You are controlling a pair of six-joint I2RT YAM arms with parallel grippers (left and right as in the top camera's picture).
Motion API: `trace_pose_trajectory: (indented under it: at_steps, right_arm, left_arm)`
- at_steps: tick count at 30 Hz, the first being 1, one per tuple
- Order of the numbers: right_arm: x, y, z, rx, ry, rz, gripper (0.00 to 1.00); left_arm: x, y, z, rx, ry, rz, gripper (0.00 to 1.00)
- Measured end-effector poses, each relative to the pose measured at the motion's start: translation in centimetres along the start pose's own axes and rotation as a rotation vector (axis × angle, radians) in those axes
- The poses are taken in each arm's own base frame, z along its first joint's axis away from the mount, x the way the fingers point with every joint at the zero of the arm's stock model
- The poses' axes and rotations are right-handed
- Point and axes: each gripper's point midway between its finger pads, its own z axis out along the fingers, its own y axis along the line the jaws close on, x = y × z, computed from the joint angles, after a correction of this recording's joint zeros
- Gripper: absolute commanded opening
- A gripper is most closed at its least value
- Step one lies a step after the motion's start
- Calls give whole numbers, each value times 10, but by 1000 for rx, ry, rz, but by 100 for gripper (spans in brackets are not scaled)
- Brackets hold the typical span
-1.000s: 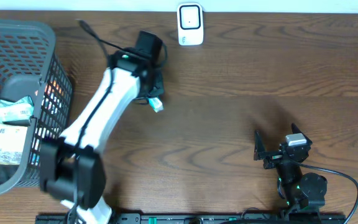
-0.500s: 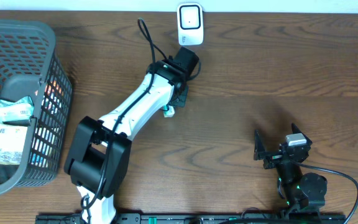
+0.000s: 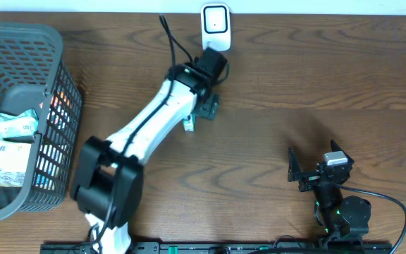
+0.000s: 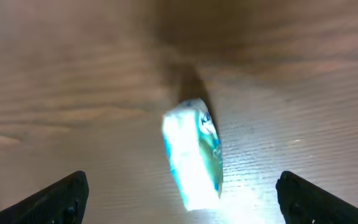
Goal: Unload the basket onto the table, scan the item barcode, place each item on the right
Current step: 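Carry the small pack toward the scanner and set it on the table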
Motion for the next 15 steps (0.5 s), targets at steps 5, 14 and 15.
trace_pose_trajectory:
  at_steps: [5, 14, 15]
  right_arm:
    - [0, 0, 0, 0, 0, 0, 99]
    - [0, 0, 0, 0, 0, 0, 99]
    - [0, 0, 0, 0, 0, 0, 99]
  left_arm:
    - [-54, 51, -118, 26, -285, -122, 95]
    - [3, 263, -317, -186, -755, -693, 95]
    - [18, 279, -321, -220, -752, -750, 95]
